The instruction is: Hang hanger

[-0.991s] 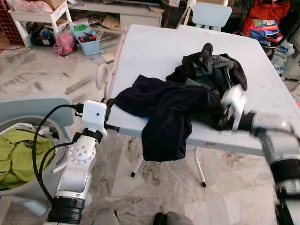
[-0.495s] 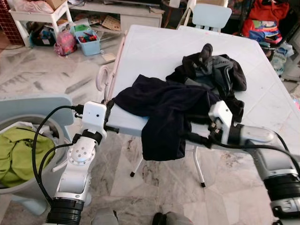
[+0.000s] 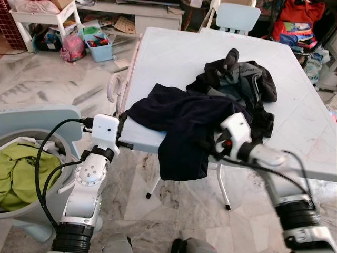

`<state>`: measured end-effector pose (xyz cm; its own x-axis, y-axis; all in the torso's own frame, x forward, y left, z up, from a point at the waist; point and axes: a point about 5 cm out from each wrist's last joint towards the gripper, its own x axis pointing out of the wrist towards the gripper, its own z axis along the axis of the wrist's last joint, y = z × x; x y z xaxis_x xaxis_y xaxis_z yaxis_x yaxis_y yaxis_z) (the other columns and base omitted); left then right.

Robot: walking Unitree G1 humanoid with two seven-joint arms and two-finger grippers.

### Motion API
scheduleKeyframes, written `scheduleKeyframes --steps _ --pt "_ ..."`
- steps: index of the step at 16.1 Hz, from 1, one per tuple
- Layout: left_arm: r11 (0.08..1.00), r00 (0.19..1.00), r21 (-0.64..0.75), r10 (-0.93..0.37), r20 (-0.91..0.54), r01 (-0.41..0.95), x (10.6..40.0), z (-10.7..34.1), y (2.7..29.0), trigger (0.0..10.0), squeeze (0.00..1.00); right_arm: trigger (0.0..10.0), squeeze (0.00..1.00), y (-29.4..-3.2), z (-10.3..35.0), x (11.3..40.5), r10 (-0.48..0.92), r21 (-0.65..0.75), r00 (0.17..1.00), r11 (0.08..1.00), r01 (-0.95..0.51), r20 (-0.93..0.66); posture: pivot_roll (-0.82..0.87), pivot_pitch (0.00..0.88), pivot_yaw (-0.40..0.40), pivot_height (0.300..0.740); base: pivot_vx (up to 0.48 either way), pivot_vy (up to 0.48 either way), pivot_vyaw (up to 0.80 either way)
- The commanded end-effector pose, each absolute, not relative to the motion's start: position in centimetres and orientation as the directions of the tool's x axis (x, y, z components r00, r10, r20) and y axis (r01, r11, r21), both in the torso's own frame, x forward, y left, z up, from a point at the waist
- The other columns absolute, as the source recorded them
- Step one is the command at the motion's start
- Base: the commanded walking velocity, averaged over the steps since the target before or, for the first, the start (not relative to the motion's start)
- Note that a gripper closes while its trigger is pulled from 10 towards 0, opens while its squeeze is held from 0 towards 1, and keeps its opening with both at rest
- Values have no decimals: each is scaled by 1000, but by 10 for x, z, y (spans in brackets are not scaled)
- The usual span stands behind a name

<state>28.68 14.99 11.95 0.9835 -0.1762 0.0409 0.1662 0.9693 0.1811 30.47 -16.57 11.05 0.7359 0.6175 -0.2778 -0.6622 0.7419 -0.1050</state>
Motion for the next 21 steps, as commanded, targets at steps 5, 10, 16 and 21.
scheduleKeyframes --steps 5,10,16,21 --pt "966 981 181 -193 28 185 285 118 144 10000 0 9569 0 -150 107 306 595 -125 743 749 -651 -306 18 43 -73 740 0 0 0" --pt "966 981 181 -194 28 186 285 118 143 10000 0 0 0 -133 99 306 583 -92 748 766 -636 -316 18 45 -74 740 0 0 0" --pt "968 983 178 -183 23 176 284 116 144 10000 0 0 0 -134 97 313 533 -43 792 821 -569 -298 22 48 -80 740 0 0 0" --pt "968 982 180 -185 25 178 284 117 143 10000 0 0 0 -137 96 315 506 -25 811 844 -536 -294 21 48 -79 740 0 0 0"
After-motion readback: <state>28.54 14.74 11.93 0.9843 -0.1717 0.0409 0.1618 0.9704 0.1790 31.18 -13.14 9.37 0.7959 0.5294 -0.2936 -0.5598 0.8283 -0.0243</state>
